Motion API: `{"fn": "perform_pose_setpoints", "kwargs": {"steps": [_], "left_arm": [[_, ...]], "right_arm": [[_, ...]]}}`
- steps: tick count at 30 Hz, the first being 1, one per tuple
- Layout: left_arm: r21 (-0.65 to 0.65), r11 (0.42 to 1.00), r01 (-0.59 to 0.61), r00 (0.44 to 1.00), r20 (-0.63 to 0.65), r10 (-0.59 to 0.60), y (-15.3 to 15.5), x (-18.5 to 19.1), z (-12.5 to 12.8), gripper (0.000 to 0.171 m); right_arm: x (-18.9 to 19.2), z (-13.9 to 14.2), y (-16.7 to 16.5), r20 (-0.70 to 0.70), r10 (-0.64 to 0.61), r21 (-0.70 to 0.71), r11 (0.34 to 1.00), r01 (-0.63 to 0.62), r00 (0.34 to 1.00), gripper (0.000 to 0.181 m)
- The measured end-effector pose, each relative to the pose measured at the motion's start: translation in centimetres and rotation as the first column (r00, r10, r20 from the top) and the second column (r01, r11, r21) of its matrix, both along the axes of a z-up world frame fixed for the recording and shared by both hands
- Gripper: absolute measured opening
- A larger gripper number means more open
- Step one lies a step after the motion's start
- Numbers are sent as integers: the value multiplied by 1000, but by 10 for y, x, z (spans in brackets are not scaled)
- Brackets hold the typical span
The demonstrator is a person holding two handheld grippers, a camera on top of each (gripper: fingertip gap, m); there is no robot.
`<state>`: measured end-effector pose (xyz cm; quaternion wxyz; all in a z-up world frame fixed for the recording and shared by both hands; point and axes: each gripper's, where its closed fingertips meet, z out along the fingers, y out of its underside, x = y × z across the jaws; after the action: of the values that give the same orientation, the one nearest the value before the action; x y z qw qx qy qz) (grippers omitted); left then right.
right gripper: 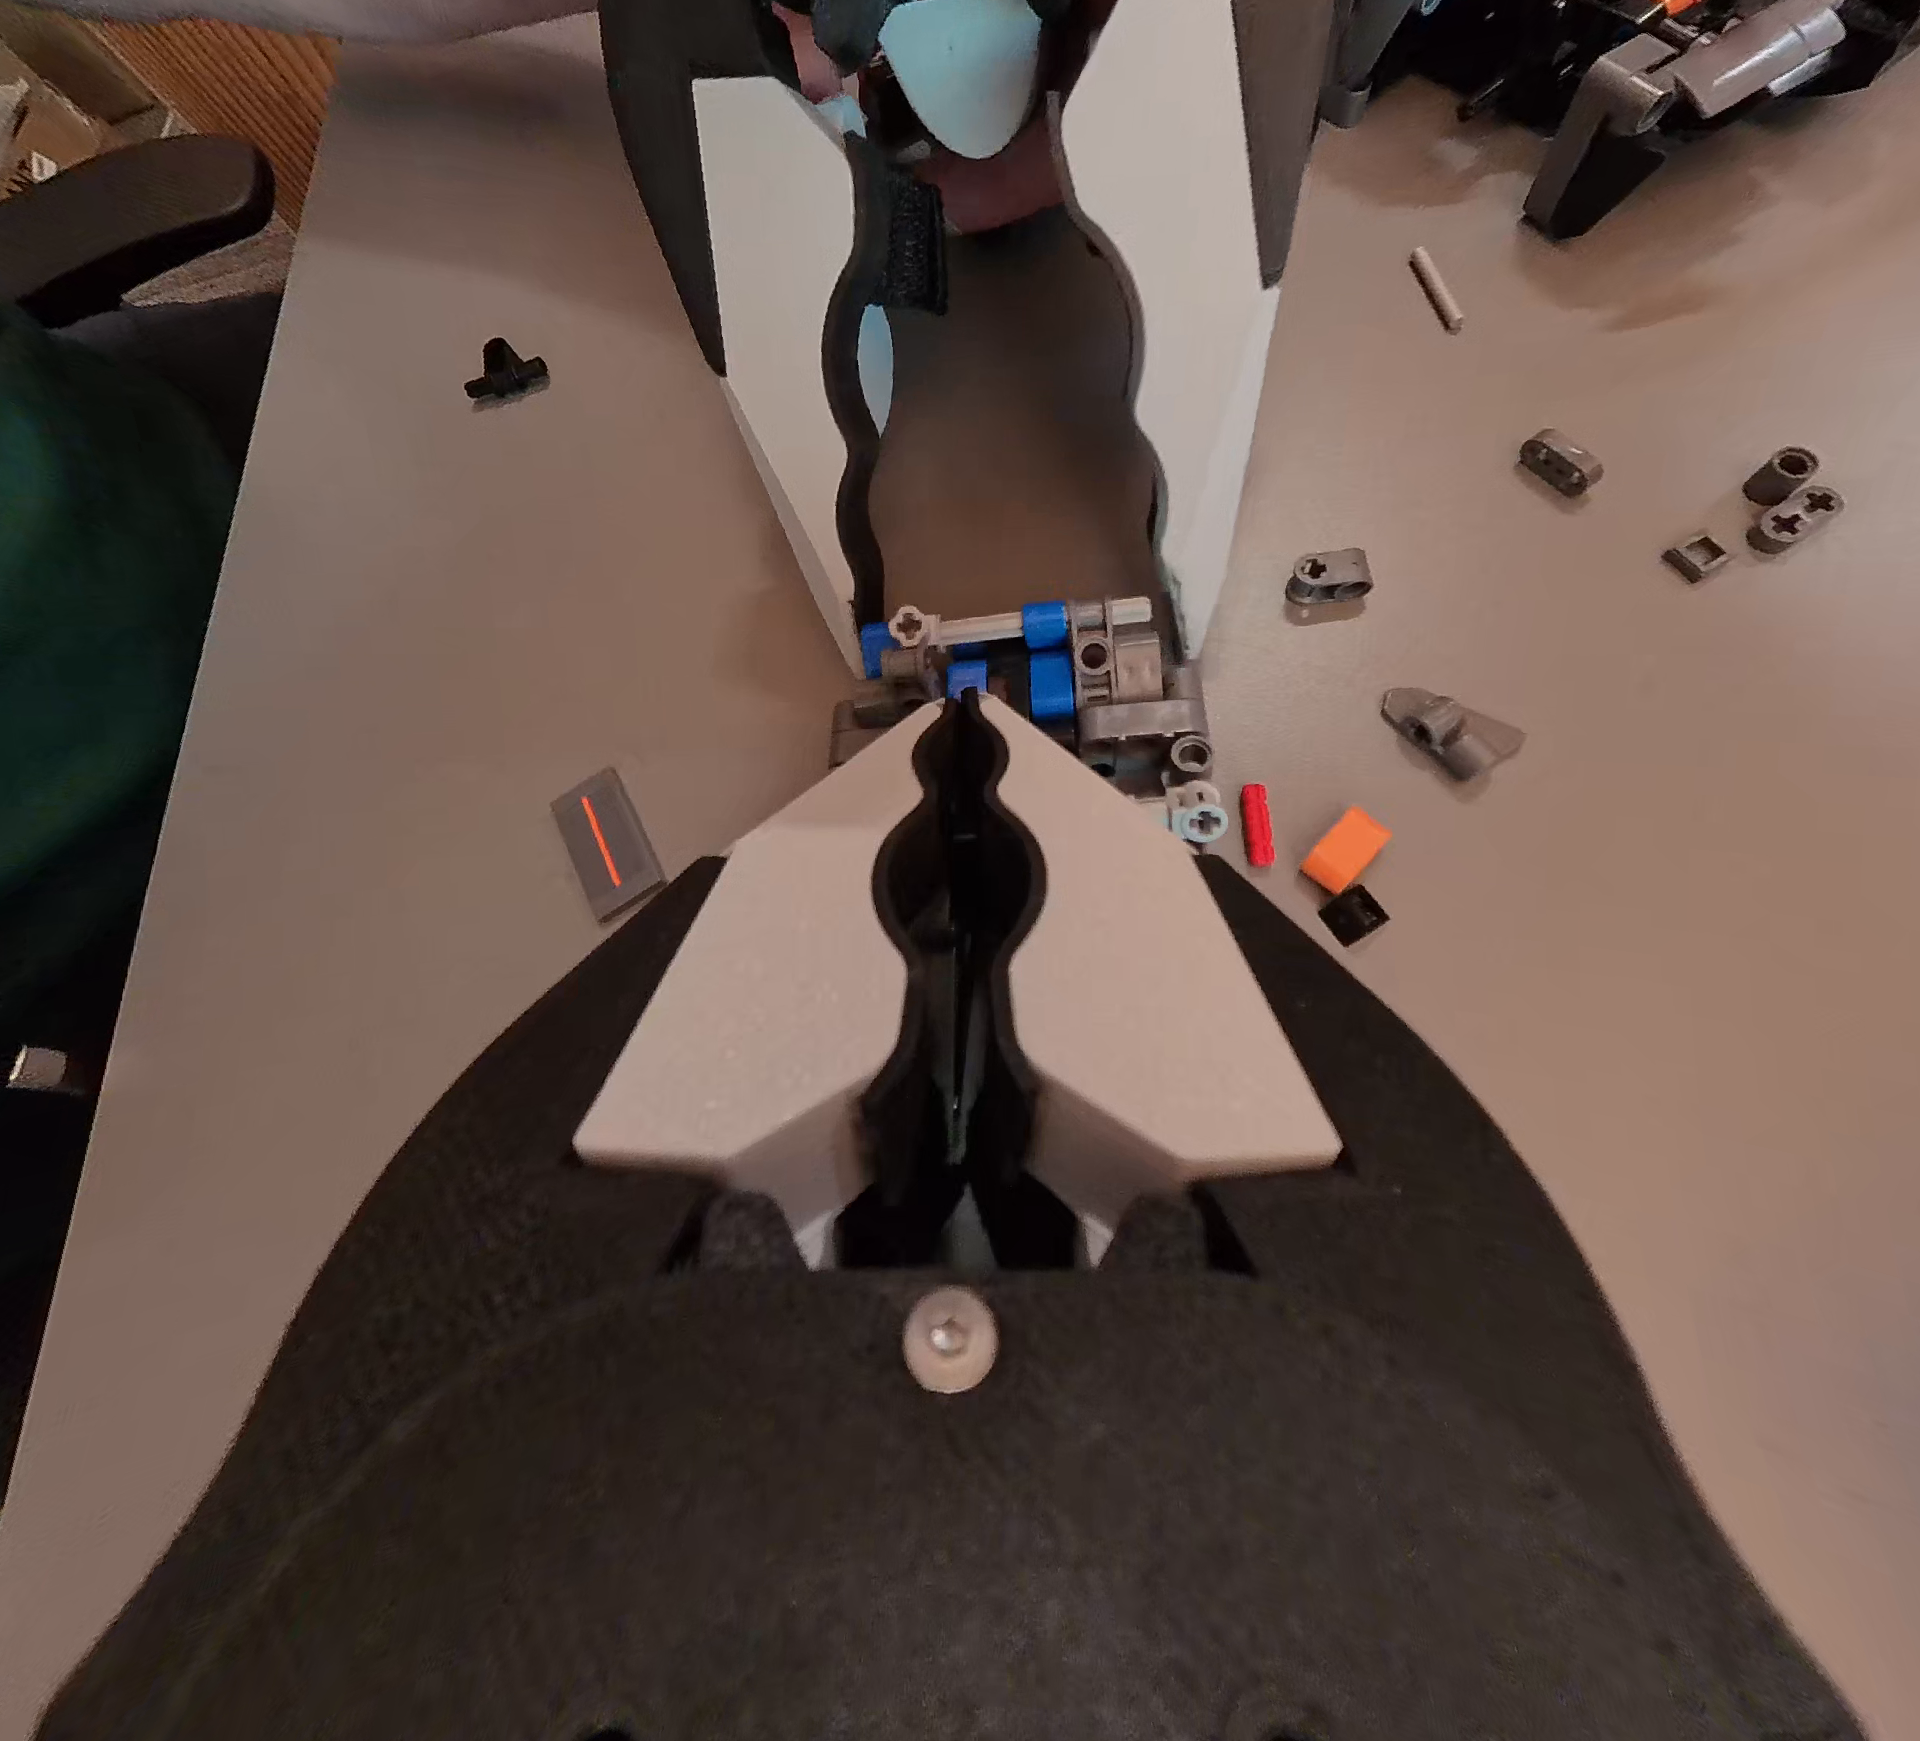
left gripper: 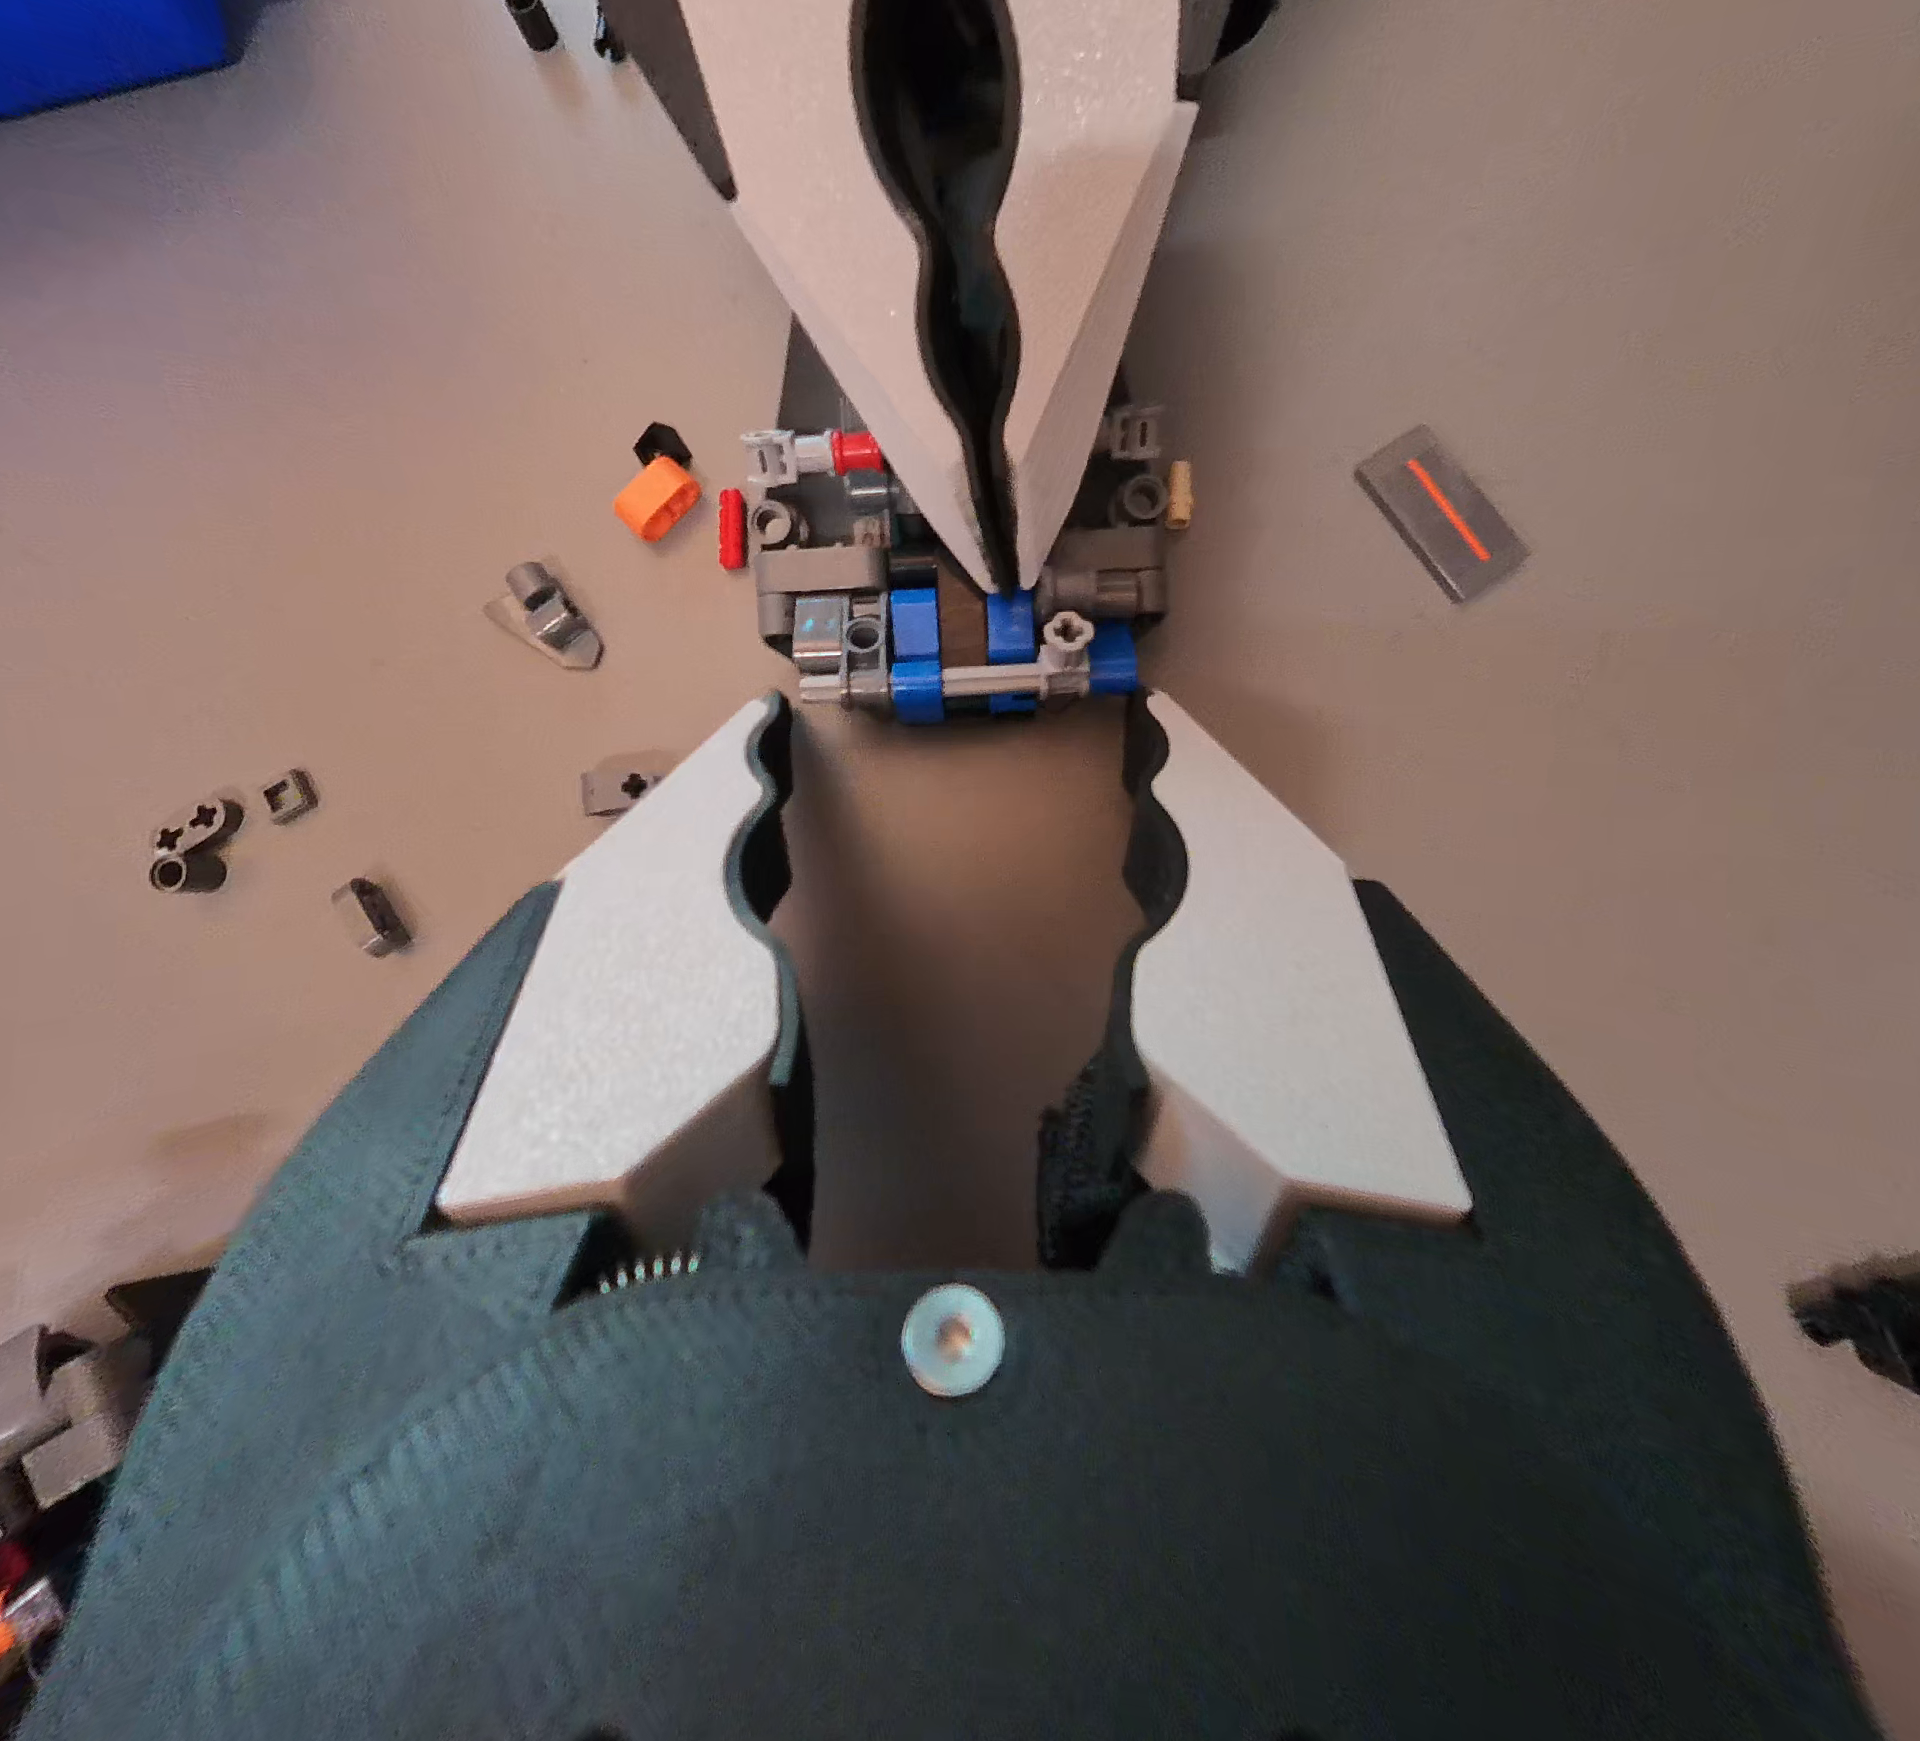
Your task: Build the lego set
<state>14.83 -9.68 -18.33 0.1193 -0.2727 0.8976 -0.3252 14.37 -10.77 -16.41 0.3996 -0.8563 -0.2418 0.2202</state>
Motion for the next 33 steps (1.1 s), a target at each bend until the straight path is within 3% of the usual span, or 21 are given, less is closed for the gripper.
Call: {"fn": "perform_pose_setpoints", "kwargs": {"steps": [5, 7, 17, 25, 33], "left_arm": [[-3, 1000, 12, 1000, -6, -12, 0, -2, 0, 59], [24, 1000, 3, 1000, 12, -3, 6, 0, 1, 49], [69, 996, -54, 999, 9, 53, 3, -5, 0, 72], [60, 997, -55, 998, 15, 54, 1, -5, 1, 53], [51, 996, -73, 997, 20, 72, 0, -3, 1, 58]], "right_arm": [[0, 0, 0, -4, 1, -3, 1000, -1, 1000, 0], [0, 0, 0, -4, 2, -3, 1000, -2, 1000, 0], [0, 0, 0, -1, 4, -1, 1000, -4, 1000, 0], [-1, 0, 0, 0, 6, 0, 1000, -6, 1000, 0], [-1, 0, -1, 3, 8, 2, 1000, -8, 1000, 0]]}}
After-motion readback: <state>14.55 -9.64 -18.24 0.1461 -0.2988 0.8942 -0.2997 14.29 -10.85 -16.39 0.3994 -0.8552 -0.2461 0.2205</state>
